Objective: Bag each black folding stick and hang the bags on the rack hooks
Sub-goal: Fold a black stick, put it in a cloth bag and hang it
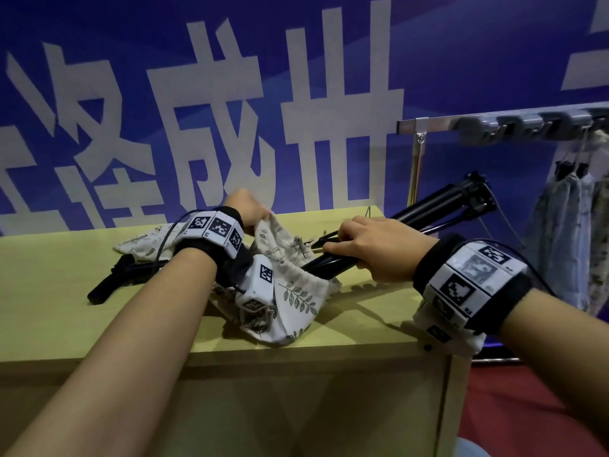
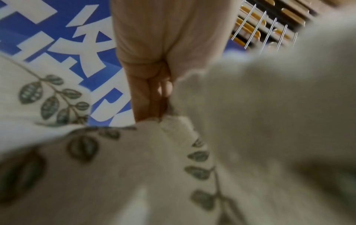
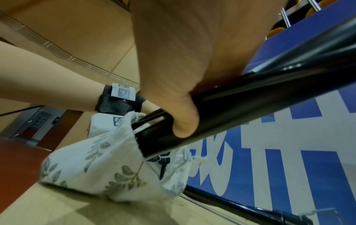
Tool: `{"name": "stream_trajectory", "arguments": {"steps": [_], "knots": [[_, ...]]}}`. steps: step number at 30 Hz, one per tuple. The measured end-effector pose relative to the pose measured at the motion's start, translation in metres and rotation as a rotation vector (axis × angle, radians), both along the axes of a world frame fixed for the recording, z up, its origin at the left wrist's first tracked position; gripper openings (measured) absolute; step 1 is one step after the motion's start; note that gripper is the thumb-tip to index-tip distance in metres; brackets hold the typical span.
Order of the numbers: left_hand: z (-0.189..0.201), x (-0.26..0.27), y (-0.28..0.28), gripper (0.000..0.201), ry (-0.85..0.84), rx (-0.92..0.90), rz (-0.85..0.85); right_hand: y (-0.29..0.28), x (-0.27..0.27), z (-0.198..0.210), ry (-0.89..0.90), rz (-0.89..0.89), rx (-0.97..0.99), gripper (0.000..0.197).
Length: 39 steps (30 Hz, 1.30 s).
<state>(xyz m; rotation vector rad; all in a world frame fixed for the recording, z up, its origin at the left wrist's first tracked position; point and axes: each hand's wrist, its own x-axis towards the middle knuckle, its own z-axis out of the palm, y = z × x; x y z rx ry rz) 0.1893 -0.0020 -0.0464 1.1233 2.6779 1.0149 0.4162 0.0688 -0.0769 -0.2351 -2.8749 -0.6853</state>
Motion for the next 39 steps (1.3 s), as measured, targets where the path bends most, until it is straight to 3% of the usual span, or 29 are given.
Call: {"name": "stream_trajectory", "arguments": {"steps": [3,11,17,19,22,25,27,30,35,39], "knots": [[0.011,0.01,0.007,0.027,0.0,0.144,-0.075,0.001,-0.003,0.002,-0.02,0.002,0.003,0.064],[0.041,0.046,0.017,0.026,0.068,0.414,-0.196,0.001,-0.008,0.004,-0.05,-0.021,-0.005,0.059],[0.051,0.081,0.018,0.02,0.04,0.428,-0.359,0.002,-0.008,0.005,-0.034,-0.08,-0.085,0.052],[0.051,0.087,0.012,0.019,0.023,0.355,-0.423,0.003,-0.007,0.002,-0.035,-0.114,-0.15,0.048],[0.04,0.093,0.0,0.037,-0.095,-0.013,-0.66,0.009,-0.005,-0.004,-0.046,-0.171,-0.302,0.041],[0.019,0.095,-0.008,0.058,-0.04,-0.34,-0.66,0.017,-0.006,-0.005,-0.053,-0.194,-0.438,0.03],[0.003,0.094,-0.01,0.053,0.06,-0.463,-0.655,0.018,-0.008,-0.006,-0.07,-0.208,-0.463,0.027],[-0.02,0.093,-0.007,0.037,0.165,-0.59,-0.671,0.019,-0.012,-0.007,-0.102,-0.23,-0.464,0.024],[-0.05,0.096,0.003,0.023,0.364,-0.639,-0.677,0.019,-0.014,-0.007,-0.116,-0.261,-0.464,0.034],[-0.055,0.098,0.006,0.016,0.419,-0.729,-0.622,0.035,0.004,-0.004,-0.15,-0.442,-0.588,0.046]]}}
